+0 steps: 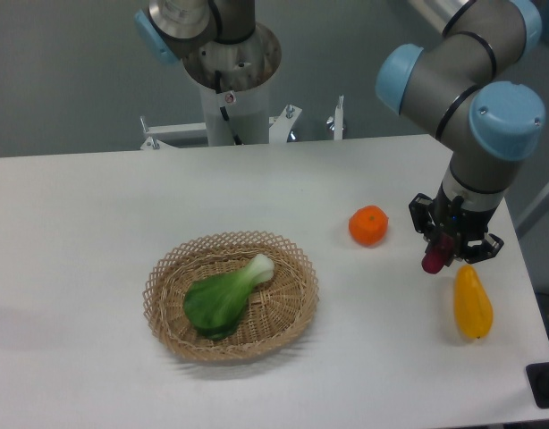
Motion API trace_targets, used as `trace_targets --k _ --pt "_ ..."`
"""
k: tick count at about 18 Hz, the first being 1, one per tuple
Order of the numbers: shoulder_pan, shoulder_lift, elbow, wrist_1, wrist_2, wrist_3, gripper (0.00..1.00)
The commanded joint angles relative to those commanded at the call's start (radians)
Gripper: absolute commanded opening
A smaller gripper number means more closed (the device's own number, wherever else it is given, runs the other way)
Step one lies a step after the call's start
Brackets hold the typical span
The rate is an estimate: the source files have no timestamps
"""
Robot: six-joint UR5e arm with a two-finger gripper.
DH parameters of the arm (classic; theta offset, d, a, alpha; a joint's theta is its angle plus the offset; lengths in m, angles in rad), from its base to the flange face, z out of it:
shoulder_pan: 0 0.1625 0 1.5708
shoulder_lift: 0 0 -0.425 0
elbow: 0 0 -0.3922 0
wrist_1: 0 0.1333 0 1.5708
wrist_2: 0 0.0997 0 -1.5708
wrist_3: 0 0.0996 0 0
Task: Place the sweet potato in the basket
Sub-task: 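Carry the held purple sweet potato with the gripper toward the wicker basket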
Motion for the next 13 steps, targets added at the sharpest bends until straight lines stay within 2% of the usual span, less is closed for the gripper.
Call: trace_targets --k 8,13 --pt "-0.064 -0.005 -0.005 0.005 0.008 -0.097 0.11" --pt "-0.136 -0.02 -0.011 0.015 0.008 -0.264 0.11"
